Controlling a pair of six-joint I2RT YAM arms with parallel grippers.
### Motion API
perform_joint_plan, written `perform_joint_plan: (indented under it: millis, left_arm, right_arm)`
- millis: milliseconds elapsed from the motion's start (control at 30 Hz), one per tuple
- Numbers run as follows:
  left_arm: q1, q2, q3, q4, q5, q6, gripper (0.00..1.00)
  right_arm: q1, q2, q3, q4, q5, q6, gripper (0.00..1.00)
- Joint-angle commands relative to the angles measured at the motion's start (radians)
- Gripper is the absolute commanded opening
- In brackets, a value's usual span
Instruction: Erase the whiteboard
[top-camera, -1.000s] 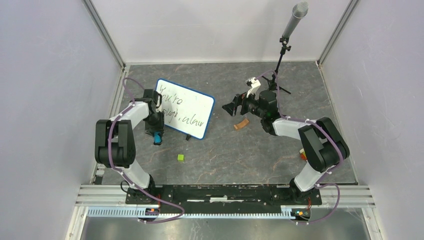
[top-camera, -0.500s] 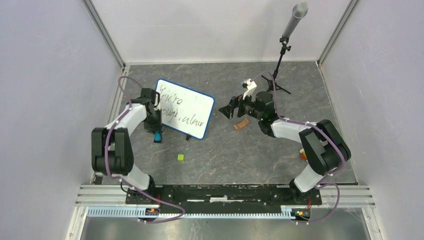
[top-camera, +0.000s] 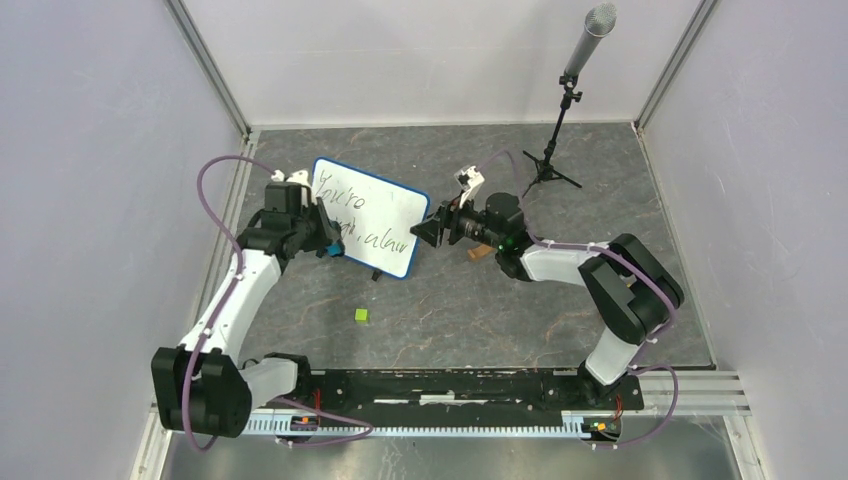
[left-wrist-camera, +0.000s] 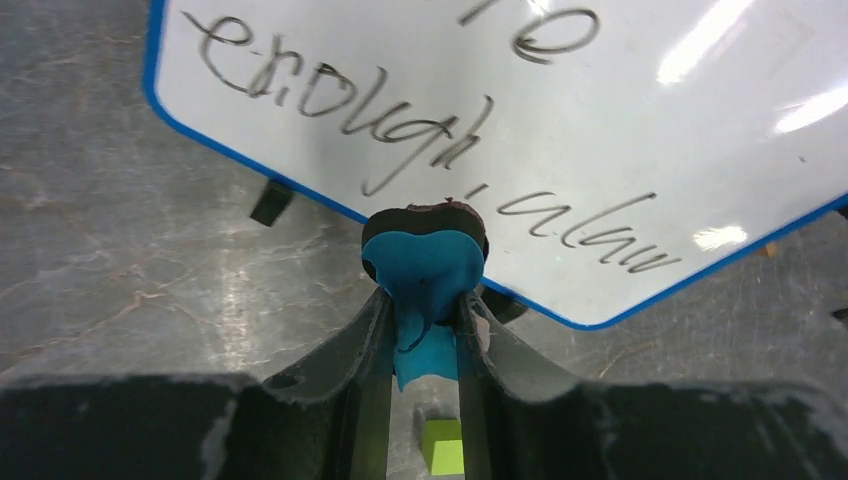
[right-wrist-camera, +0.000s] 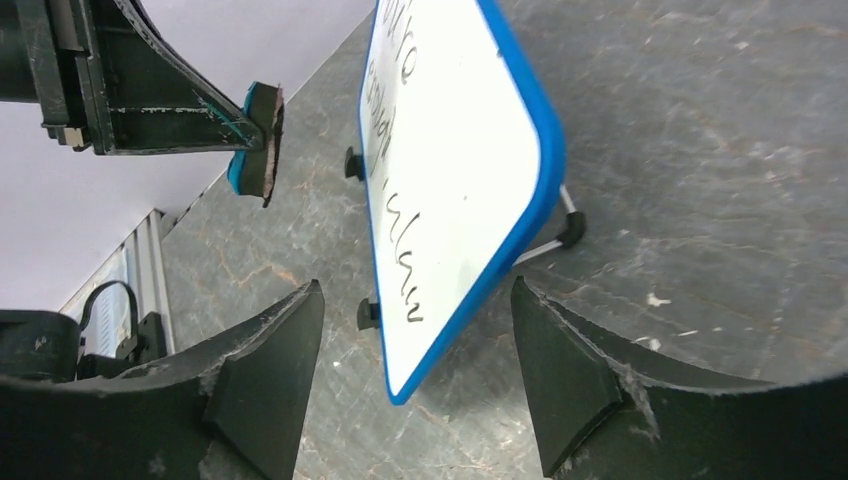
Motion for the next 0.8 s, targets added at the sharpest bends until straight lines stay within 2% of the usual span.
perform_joint_plan:
  millis: [0, 200, 400, 567, 767]
  left_arm:
    - [-0.11, -0.049, -0.033, 0.127, -0.093, -0.09, 0.31]
    - [-0.209, -0.058, -0.029, 0.145, -0.22, -0.05, 0.29]
    - [-0.277, -0.053, -0.081, 0.232, -0.293, -0.087, 0.27]
    - [-0.289, -0.043, -0.112, 0.289, -0.374, -0.131, 0.27]
    - [-0.291, 0.04, -0.115, 0.365, -0.325, -0.146, 0.27]
  right_arm:
    - [0.022, 0.038, 0.035, 0.092, 0.001, 0.039, 0.71]
    - [0.026, 0.081, 0.049, 0.125, -0.006, 0.046, 0.63]
    - [0.024, 0.137, 0.145, 0.05, -0.009, 0.011, 0.57]
    - [0.024, 0.164, 0.158, 0.038, -0.021, -0.009, 0.44]
    - [0.024, 0.19, 0.169, 0.046, -0.035, -0.01, 0.22]
